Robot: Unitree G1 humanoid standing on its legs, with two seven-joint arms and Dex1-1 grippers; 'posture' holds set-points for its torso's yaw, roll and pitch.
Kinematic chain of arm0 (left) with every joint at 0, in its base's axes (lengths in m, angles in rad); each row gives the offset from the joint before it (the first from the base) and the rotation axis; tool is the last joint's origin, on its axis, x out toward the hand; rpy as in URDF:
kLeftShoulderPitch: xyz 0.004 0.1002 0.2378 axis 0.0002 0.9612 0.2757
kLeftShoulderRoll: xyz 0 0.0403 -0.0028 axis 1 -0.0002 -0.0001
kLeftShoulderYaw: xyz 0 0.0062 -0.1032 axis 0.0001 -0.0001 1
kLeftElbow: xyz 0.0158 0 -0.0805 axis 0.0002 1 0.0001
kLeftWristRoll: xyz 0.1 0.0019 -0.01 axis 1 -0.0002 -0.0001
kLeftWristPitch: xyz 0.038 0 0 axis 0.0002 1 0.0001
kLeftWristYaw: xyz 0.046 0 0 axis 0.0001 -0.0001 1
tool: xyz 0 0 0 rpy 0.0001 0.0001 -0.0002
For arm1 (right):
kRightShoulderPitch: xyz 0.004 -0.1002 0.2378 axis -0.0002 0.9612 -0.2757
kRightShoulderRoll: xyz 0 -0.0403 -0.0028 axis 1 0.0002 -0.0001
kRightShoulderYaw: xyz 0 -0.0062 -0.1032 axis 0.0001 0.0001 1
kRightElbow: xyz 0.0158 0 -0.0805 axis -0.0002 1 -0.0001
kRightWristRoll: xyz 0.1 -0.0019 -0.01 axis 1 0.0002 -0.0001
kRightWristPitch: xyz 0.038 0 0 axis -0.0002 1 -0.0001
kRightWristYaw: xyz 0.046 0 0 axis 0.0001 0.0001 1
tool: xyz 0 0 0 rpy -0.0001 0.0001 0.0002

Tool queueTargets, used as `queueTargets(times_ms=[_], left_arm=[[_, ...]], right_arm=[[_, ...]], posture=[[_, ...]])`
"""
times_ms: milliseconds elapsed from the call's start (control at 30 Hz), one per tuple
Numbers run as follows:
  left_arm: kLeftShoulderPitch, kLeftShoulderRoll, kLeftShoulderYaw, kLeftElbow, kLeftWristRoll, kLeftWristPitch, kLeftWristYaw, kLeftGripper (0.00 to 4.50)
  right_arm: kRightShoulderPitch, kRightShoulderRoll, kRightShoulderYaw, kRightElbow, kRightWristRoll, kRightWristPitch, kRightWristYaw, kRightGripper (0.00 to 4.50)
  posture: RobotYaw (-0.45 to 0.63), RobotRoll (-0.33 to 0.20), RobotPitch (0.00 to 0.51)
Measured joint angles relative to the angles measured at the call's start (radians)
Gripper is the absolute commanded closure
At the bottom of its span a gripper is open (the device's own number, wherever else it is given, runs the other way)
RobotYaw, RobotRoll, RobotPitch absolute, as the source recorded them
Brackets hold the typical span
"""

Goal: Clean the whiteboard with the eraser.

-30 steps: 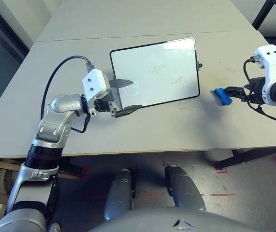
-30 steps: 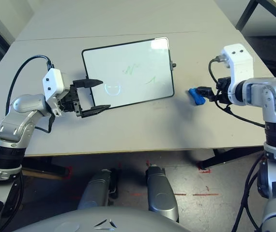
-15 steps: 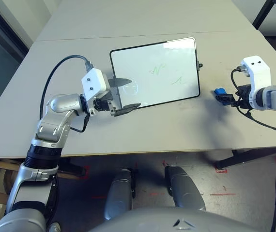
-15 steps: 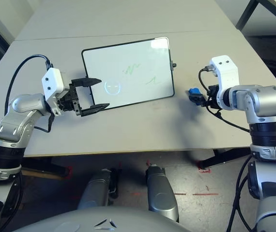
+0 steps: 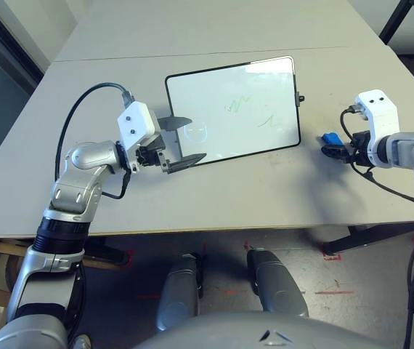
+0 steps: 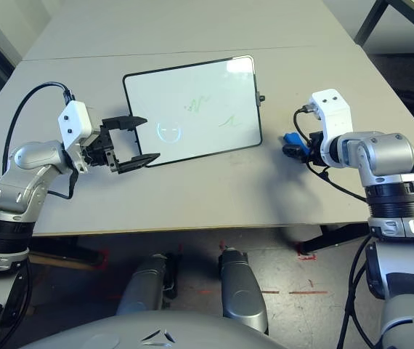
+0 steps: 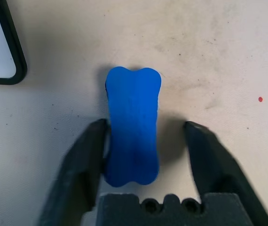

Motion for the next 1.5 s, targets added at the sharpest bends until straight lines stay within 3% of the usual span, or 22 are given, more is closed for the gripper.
queueTargets(times_ms=[133, 200, 333, 433, 633, 767, 1000, 1133, 1500], left_arm=[[0.0, 0.0, 0.0, 0.004, 0.002, -0.002, 0.004, 0.0], [0.0, 0.0, 0.0, 0.006, 0.003, -0.003, 0.004, 0.0], [0.0, 0.0, 0.0, 0.008, 0.007, -0.005, 0.007, 0.0], [0.0, 0.005, 0.006, 0.009, 0.01, -0.005, 0.022, 0.0], [0.0, 0.028, 0.035, 0.01, 0.019, 0.01, 0.043, 0.0], [-0.001, 0.04, 0.042, 0.01, 0.02, 0.017, 0.047, 0.0], [-0.005, 0.043, 0.043, 0.011, 0.023, 0.019, 0.054, 0.0], [-0.014, 0.044, 0.041, 0.018, 0.031, 0.02, 0.058, 0.0], [-0.026, 0.045, 0.04, 0.05, 0.055, 0.019, 0.06, 0.0]], right_arm=[[-0.002, 0.004, 0.0, 0.0, -0.002, -0.005, 0.006, 3.69], [-0.006, 0.004, 0.001, 0.0, -0.009, -0.006, 0.009, 4.1], [-0.007, -0.002, 0.021, -0.009, -0.023, -0.018, 0.026, 4.1], [-0.022, -0.046, 0.107, -0.072, -0.056, -0.08, 0.082, 4.1], [-0.134, -0.165, 0.314, -0.195, -0.232, -0.26, 0.174, 4.1], [-0.184, -0.172, 0.388, -0.219, -0.317, -0.319, 0.224, 4.1], [-0.303, -0.119, 0.461, -0.235, -0.434, -0.412, 0.3, 4.1], [-0.369, -0.035, 0.502, -0.24, -0.472, -0.447, 0.356, 4.1], [-0.414, 0.059, 0.549, -0.084, -0.586, -0.6, 0.42, 4.1]], posture=[[-0.24, 0.0, 0.148], [-0.24, 0.0, 0.147], [-0.23, 0.0, 0.147], [-0.23, 0.0, 0.146], [-0.23, 0.0, 0.148], [-0.23, 0.0, 0.149], [-0.23, 0.0, 0.146], [-0.23, 0.0, 0.142], [-0.2, 0.0, 0.131]])
